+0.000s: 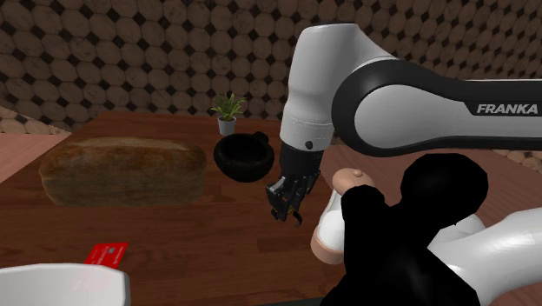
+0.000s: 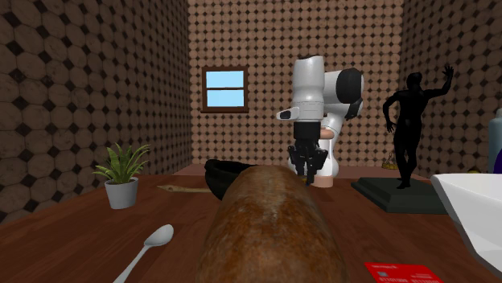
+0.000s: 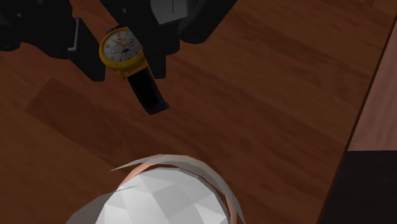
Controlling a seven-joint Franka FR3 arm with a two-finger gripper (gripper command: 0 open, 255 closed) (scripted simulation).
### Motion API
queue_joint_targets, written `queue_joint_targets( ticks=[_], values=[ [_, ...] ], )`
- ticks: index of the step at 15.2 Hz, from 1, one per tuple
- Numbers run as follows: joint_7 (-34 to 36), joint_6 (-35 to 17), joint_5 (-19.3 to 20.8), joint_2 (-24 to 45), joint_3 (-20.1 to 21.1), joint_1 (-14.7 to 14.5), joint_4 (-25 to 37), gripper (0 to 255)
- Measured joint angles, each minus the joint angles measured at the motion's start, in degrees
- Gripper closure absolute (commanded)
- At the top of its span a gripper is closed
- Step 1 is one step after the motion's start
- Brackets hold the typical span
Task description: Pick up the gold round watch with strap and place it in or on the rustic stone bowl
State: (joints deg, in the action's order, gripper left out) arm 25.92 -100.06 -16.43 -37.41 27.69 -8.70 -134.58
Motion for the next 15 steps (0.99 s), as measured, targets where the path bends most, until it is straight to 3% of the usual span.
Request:
queue_joint_targets(
  ticks=[15],
  values=[
    [0.6, 8.5, 1.5, 1.0, -1.6, 0.7, 9.5, 255]
  ],
)
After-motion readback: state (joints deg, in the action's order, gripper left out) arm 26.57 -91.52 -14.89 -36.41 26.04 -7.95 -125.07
